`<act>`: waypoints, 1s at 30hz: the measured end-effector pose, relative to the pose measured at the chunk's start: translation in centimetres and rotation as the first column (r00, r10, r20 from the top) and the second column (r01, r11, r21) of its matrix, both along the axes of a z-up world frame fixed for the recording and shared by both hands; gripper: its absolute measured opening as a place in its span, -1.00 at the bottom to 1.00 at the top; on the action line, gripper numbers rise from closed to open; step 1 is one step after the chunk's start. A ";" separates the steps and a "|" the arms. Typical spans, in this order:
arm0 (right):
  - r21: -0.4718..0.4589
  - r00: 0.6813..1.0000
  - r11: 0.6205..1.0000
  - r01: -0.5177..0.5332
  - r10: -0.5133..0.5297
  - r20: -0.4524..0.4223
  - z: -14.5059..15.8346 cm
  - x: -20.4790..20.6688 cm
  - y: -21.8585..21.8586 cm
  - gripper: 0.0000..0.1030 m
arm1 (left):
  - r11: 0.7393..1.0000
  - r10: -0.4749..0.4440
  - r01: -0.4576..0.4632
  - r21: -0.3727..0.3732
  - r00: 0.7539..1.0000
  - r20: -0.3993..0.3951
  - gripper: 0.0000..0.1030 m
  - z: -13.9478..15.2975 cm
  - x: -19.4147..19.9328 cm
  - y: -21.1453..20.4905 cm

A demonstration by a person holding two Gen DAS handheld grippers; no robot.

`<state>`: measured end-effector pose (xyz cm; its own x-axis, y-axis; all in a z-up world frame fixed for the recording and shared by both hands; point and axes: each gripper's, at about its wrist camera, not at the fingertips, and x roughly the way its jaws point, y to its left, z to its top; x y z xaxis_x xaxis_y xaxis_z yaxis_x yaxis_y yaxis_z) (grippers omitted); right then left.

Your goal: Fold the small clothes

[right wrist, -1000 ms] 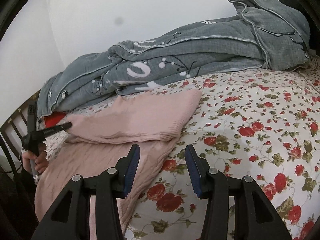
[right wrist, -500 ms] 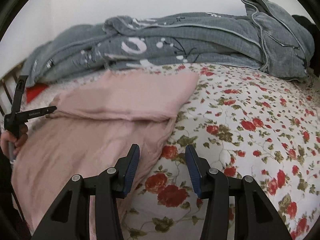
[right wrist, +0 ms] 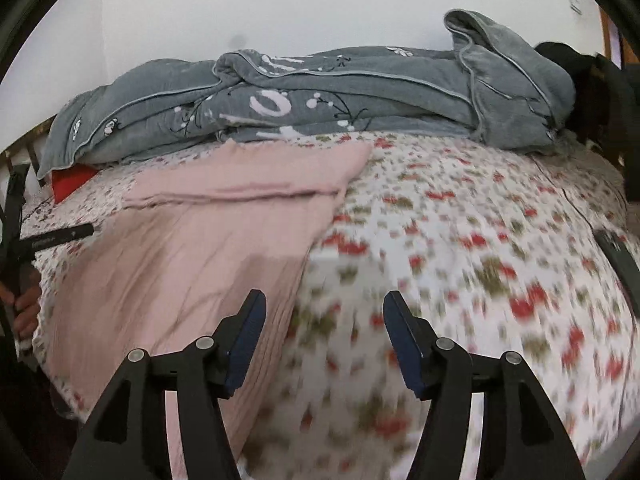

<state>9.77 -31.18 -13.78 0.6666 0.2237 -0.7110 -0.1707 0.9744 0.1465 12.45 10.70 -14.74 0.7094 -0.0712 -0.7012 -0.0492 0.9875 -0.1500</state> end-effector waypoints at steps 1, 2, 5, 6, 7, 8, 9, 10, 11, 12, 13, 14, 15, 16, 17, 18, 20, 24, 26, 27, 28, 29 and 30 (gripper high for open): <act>0.017 1.000 1.000 -0.005 0.005 -0.021 -0.1 -0.9 -0.1 0.17 | 1.000 -0.004 0.004 -0.011 1.000 -0.008 0.29 -0.2 -1.3 -0.2; 0.041 0.999 0.999 -0.002 0.004 -0.041 -0.3 -1.8 -0.3 0.17 | 1.000 -0.011 0.011 -0.020 1.000 -0.017 0.34 -0.4 -2.4 -0.4; 0.097 0.997 0.995 -0.026 0.033 -0.073 -1.2 -4.3 0.1 0.17 | 0.999 -0.018 0.017 -0.030 0.999 -0.041 0.35 -1.5 -5.4 -1.0; 0.098 0.996 0.995 -0.036 0.043 -0.075 -1.5 -4.8 0.4 0.17 | 0.999 -0.020 0.018 -0.035 0.999 -0.048 0.35 -1.8 -6.2 -1.1; 0.089 0.996 0.995 -0.048 0.055 -0.076 -1.8 -5.4 0.8 0.17 | 0.999 -0.024 0.021 -0.046 0.998 -0.056 0.35 -2.3 -7.1 -1.3; 0.077 0.995 0.995 -0.057 0.063 -0.073 -2.1 -6.0 1.4 0.17 | 0.999 -0.028 0.026 -0.045 0.998 -0.060 0.35 -2.5 -7.7 -1.5; 0.069 0.995 0.996 -0.064 0.069 -0.068 -2.3 -6.4 1.8 0.15 | 0.999 -0.032 0.029 -0.044 0.998 -0.060 0.35 -2.8 -8.5 -1.7; 0.064 0.995 0.995 -0.078 0.082 -0.064 -2.5 -6.8 2.4 0.13 | 0.998 -0.037 0.034 -0.045 0.997 -0.061 0.35 -3.1 -9.1 -1.8; 0.064 0.994 0.994 -0.089 0.093 -0.062 -2.7 -7.1 2.8 0.11 | 0.998 -0.041 0.037 -0.052 0.997 -0.065 0.35 -3.5 -9.6 -2.0; 0.068 0.993 0.993 -0.097 0.101 -0.063 -3.0 -7.3 3.2 0.11 | 0.997 -0.041 0.037 -0.061 0.997 -0.071 0.34 -3.8 -9.9 -2.1; 0.067 0.992 0.993 -0.101 0.105 -0.067 -3.3 -7.4 3.5 0.11 | 0.997 -0.040 0.035 -0.069 0.996 -0.081 0.34 -4.2 -10.0 -2.1; 0.058 0.991 0.993 -0.103 0.108 -0.079 -3.7 -7.3 4.0 0.07 | 0.997 -0.034 0.028 -0.073 0.995 -0.089 0.34 -4.6 -10.1 -2.2; 0.050 0.990 0.994 -0.101 0.106 -0.097 -4.3 -7.0 4.3 -0.02 | 0.997 -0.026 0.019 -0.078 0.995 -0.091 0.31 -4.9 -10.1 -2.1; 0.047 0.988 0.994 -0.100 0.105 -0.113 -4.8 -6.9 4.5 -0.10 | 0.996 -0.017 0.009 -0.087 0.996 -0.088 0.29 -5.1 -10.1 -2.0; 0.053 0.986 0.994 -0.100 0.106 -0.126 -5.2 -6.8 4.6 -0.31 | 0.995 -0.010 0.003 -0.095 0.997 -0.072 0.15 -5.1 -10.3 -1.9; 0.063 0.986 0.993 -0.100 0.108 -0.126 -5.4 -6.7 4.5 -0.54 | 0.993 -0.016 0.009 -0.118 0.998 -0.066 -0.15 -5.1 -10.3 -1.7; 0.082 0.984 0.989 -0.123 0.132 -0.118 -5.4 -6.8 4.7 -0.78 | 0.986 -0.037 0.025 -0.168 0.997 -0.068 -0.72 -5.2 -10.3 -1.4; 0.156 0.992 0.982 -0.110 0.118 -0.038 -3.3 -7.9 2.2 -0.83 | 0.984 -0.013 0.010 -0.177 1.000 -0.012 -0.86 -4.0 -11.3 0.2; 0.212 0.996 0.973 -0.088 0.093 -0.015 -2.5 -8.7 0.5 -0.83 | 0.978 -0.014 0.010 -0.210 1.000 -0.016 -0.86 -4.0 -11.8 1.1; 0.214 0.995 0.973 -0.088 0.095 -0.020 -2.6 -8.7 0.3 -0.83 | 0.973 -0.018 0.010 -0.230 0.999 -0.033 -0.85 -4.3 -11.8 1.2; 0.205 0.994 0.974 -0.092 0.101 -0.035 -3.1 -8.6 0.4 -0.83 | 0.973 -0.020 0.010 -0.231 0.999 -0.041 -0.85 -4.6 -11.7 1.2; 0.176 0.993 0.980 -0.093 0.105 -0.060 -3.8 -8.4 0.9 -0.83 | 0.976 -0.022 0.011 -0.220 0.999 -0.048 -0.85 -4.9 -11.7 1.0; 0.149 0.991 0.985 -0.092 0.104 -0.079 -4.4 -8.2 1.3 -0.83 | 0.979 -0.022 0.010 -0.205 0.998 -0.055 -0.82 -5.0 -11.6 0.8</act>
